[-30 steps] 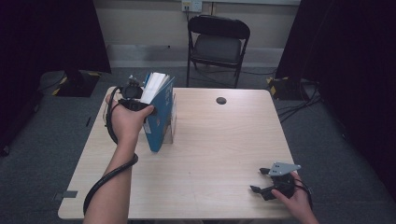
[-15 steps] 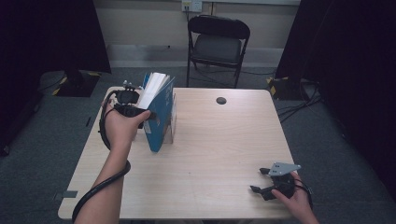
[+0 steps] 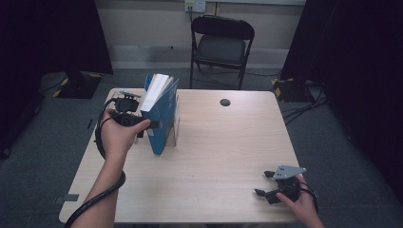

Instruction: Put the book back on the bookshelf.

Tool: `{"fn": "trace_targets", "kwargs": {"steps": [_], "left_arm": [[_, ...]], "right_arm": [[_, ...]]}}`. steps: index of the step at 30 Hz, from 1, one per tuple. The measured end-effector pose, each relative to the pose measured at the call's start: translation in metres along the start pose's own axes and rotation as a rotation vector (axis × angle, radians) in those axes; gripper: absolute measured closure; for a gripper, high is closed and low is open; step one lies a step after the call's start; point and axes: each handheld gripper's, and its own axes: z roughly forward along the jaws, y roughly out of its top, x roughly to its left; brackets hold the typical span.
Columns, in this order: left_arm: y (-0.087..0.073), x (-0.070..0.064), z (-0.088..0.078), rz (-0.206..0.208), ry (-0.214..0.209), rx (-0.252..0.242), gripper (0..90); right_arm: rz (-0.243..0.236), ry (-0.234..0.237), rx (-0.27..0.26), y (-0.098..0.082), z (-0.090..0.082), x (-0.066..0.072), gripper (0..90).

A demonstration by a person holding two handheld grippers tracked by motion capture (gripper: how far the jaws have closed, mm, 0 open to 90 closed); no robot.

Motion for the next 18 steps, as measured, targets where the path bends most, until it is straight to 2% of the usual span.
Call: {"fn": "trace_targets", "kwargs": {"steps": [3, 6, 8, 10, 15, 18], "left_arm": [[-0.005, 0.0, 0.0, 0.002, -0.011, 0.003, 32.3], [-0.009, 0.003, -0.001, -0.005, -0.021, 0.005, 35.7], [-0.012, 0.005, -0.002, -0.006, -0.013, 0.0, 34.2], [-0.014, 0.006, -0.002, -0.009, -0.024, -0.003, 32.7], [-0.021, 0.005, -0.001, 0.013, -0.043, -0.01, 27.4], [-0.025, 0.004, 0.0, 0.02, -0.053, -0.01, 27.7]], "right_arm": [[0.001, 0.0, 0.0, 0.0, 0.0, 0.0, 16.8], [0.001, 0.0, 0.0, 0.0, 0.0, 0.0, 16.9], [-0.001, 0.0, -0.001, 0.0, 0.0, 0.0, 16.8], [-0.001, 0.0, -0.001, 0.0, 0.0, 0.0, 16.9], [-0.001, 0.0, -0.001, 0.0, 0.0, 0.0, 16.8], [-0.001, 0.0, -0.001, 0.0, 0.0, 0.0, 16.8]]}}
